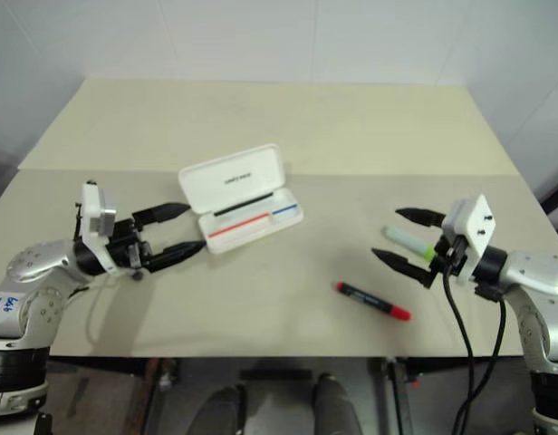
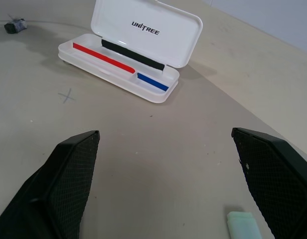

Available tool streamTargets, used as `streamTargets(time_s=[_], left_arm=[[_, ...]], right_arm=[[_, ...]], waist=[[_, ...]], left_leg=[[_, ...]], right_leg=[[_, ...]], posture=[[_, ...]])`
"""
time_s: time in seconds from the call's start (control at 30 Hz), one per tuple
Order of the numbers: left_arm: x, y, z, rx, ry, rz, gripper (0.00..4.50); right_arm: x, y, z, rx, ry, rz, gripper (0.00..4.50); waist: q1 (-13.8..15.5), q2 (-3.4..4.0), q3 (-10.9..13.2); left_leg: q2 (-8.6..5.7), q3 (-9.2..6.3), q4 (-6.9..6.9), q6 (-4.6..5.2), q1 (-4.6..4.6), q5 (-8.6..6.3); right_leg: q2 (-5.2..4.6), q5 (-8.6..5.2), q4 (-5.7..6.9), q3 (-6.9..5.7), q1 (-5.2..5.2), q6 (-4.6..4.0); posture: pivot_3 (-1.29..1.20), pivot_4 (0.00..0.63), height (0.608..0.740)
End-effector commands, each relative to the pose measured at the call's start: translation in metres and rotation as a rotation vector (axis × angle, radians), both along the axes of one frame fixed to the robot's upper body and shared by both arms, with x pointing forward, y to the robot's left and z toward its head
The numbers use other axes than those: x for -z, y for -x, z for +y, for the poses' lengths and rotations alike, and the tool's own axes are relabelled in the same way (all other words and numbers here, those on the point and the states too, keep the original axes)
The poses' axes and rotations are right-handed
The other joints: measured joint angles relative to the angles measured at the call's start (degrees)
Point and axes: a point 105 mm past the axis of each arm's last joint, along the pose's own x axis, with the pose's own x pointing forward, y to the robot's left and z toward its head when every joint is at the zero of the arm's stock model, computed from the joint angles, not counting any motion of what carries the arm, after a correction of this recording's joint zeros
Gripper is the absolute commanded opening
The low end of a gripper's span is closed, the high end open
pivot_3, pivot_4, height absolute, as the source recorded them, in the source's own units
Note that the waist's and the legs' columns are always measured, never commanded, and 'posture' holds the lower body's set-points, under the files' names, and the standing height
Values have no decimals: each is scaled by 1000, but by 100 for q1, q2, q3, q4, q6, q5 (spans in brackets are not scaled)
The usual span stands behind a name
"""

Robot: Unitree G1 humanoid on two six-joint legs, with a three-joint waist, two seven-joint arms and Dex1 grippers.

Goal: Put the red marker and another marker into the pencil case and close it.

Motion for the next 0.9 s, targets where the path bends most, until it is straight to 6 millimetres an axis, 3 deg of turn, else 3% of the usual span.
streamTargets(time_s=[0.03,0.33,0.6,0.77,0.9], left_arm=[[-10,-3,2,2,-31,-66,4479],[2,-1,-4,76,-97,-65,4479],[17,-2,-3,112,-154,-31,1921],[34,-21,-14,76,-211,-12,1921],[42,-26,-6,64,-272,-25,1921]], right_arm=[[-12,1,5,-14,8,-57,4500],[-17,-6,20,-55,-10,-86,4500],[-15,-4,54,-127,-60,-103,4500],[-17,-2,70,-180,-112,-126,4500],[-18,0,79,-192,-126,-140,4500]], waist=[[2,0,0],[-5,0,0],[-1,1,0],[5,1,0],[13,1,0]], left_leg=[[0,0,2,0,0,0],[0,0,14,0,-1,0],[0,0,13,0,-2,0],[0,0,24,0,-2,0],[0,0,24,0,-4,0]], right_leg=[[0,0,0,0,0,0],[0,0,3,0,1,0],[-1,3,6,0,0,5],[0,3,11,0,1,4],[0,5,14,0,0,8]], posture=[[0,150,740],[0,150,740],[0,150,740],[0,150,740],[0,150,740]])
